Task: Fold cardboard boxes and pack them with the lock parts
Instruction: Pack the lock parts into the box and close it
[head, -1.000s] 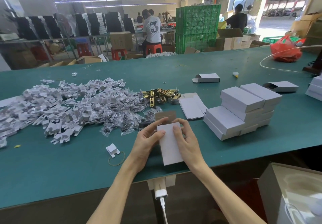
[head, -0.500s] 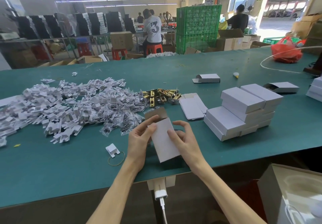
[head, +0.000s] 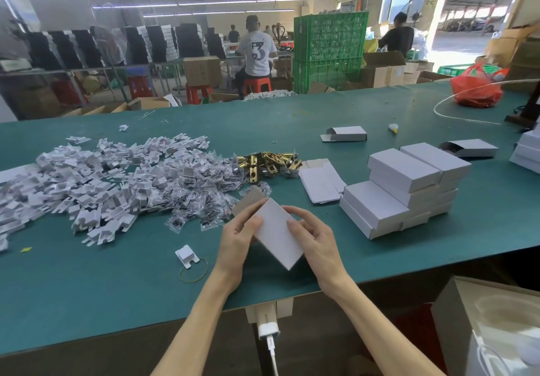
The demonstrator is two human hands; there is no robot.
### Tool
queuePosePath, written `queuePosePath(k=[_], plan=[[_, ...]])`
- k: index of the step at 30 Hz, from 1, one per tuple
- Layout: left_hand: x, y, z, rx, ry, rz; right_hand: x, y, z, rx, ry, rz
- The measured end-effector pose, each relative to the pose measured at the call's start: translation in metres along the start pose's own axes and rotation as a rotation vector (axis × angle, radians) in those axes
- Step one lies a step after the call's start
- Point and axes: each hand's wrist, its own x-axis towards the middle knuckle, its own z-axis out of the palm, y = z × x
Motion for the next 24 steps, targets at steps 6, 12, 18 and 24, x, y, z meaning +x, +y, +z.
queuePosePath(k=[6,12,18,24], plan=[[0.0003,0.0009,0.0015,0.01,-0.08,0.069,0.0026,0.0035,-0.0004,0.044,0.138,0.036],[-0.0015,-0.0004,0.0037,0.19,-0.066,0.27,0.0033,0.0046,0.0001,0.063,0.156,0.041],[-0.0036,-0.0014,0.0045,0.25,0.012,0.263,0.0022,0.0053,-0.0011,0.093,0.216,0.036],[-0.0004,-0.0024,0.0015,0.146,0.099,0.087,0.0022,0.0056,-0.0005,0.078,0.226,0.025]])
